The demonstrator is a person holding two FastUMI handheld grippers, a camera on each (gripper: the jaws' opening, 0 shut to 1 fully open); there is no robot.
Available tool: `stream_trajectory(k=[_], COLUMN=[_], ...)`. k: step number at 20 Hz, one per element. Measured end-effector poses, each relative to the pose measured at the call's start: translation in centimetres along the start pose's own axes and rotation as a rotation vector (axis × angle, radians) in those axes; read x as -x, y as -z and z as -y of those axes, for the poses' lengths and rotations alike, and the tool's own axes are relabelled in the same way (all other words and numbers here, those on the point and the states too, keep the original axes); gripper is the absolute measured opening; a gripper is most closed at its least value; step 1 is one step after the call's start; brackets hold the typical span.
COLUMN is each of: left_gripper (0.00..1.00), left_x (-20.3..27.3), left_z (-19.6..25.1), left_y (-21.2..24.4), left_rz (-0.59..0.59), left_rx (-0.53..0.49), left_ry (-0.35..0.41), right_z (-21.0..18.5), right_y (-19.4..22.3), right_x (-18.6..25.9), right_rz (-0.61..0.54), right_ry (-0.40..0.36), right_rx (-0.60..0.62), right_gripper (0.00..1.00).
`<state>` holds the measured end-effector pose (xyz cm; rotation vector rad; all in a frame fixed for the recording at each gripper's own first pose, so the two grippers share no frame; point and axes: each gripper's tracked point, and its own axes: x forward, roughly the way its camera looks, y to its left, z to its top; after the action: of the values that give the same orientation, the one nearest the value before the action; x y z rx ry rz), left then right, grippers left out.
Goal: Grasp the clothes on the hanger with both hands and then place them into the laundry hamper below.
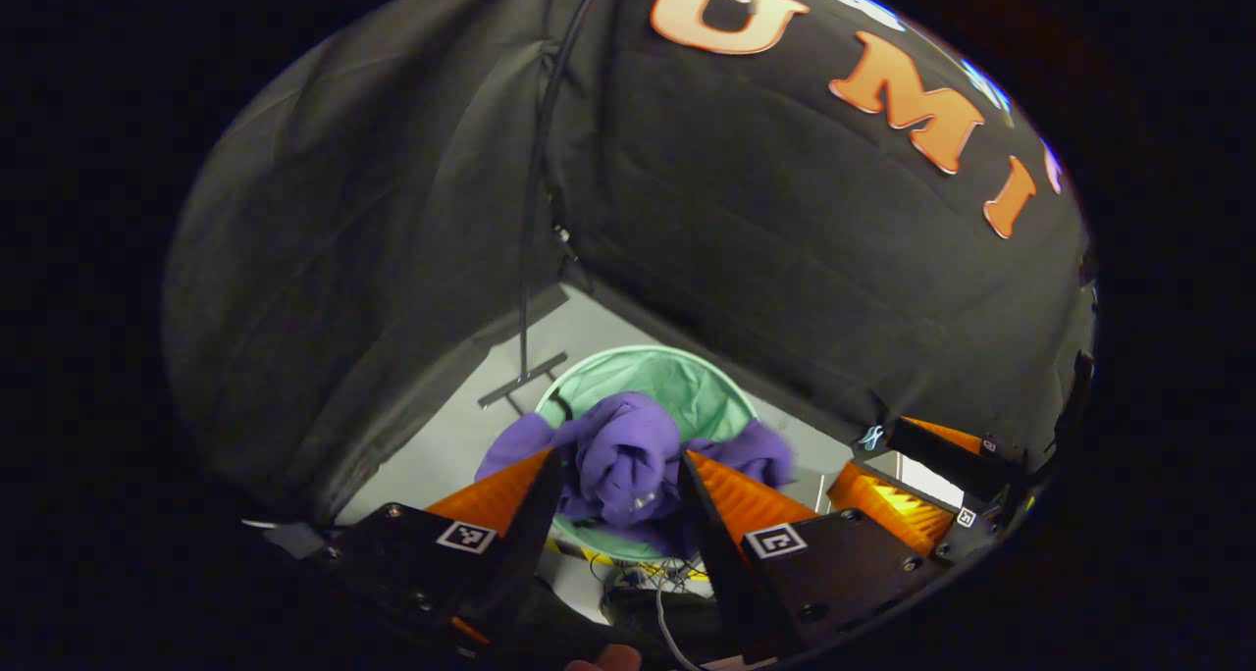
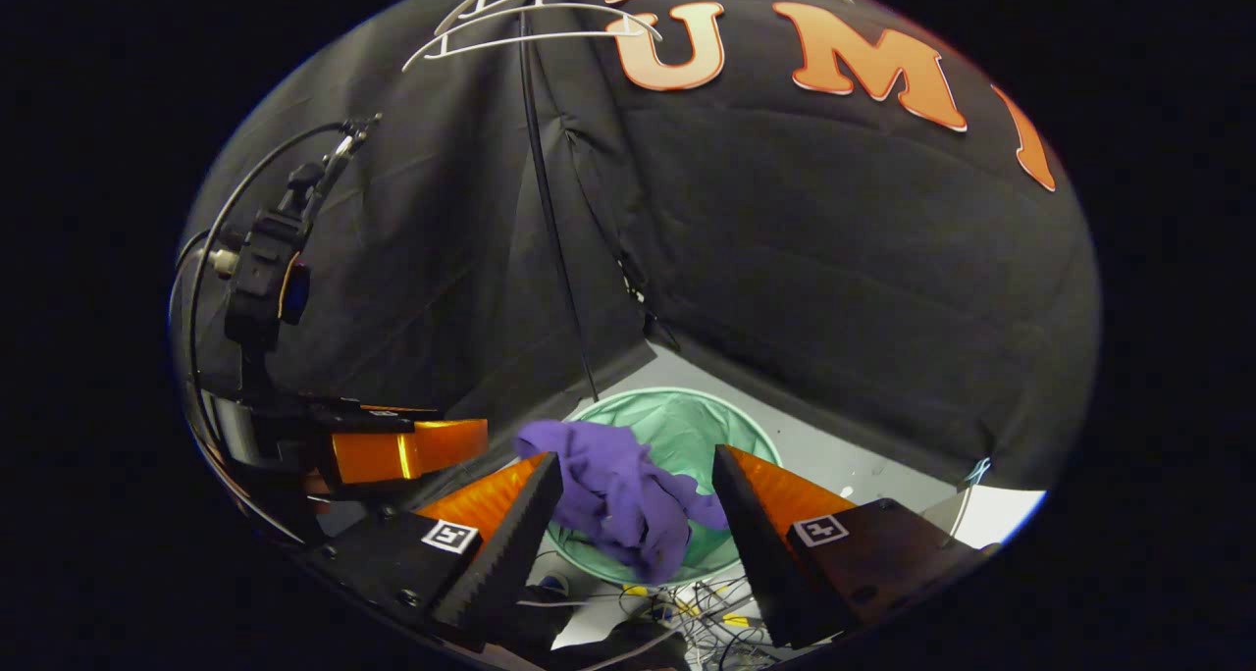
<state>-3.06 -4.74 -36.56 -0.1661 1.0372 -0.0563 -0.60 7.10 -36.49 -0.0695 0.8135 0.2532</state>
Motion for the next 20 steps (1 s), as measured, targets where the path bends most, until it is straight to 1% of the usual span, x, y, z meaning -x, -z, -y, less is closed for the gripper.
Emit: stream_trajectory(k=[2,4,6,9,16,18,20], left_gripper=[0.80,0.81,0.97,0.96,0.96,0.96,0.96], left_x=[-0.6,-0.5,0.1,0.7,1.7,2.6,3.8], left_z=[-1.4,-2.4,-2.4,-2.0,-1.3,-1.0,-0.5], left_y=[0.8,1.1,1.0,0.3,-0.7,-1.8,-3.3], left_rz=[-0.006,0.009,0.019,0.041,0.087,0.134,0.205], left_rx=[0.002,-0.010,-0.014,-0.007,-0.036,-0.045,-0.060], left_ry=[-0.037,-0.056,-0.049,-0.030,0.001,0.005,0.010], right_z=[0.8,1.2,1.5,1.7,1.8,1.8,2.0], right_y=[0.9,0.9,1.1,1.1,0.7,0.3,-1.2], right_x=[0.1,0.2,0.4,0.8,1.6,1.9,2.9], right_rz=[-0.015,-0.018,-0.024,-0.023,-0.001,0.020,0.070], right_ry=[0.008,0.015,0.021,0.028,0.040,0.043,0.053], right_rx=[-0.017,-0.032,-0.042,-0.057,-0.066,-0.069,-0.072], right_gripper=[0.97,0.97,0.98,0.98,0.98,0.98,0.98])
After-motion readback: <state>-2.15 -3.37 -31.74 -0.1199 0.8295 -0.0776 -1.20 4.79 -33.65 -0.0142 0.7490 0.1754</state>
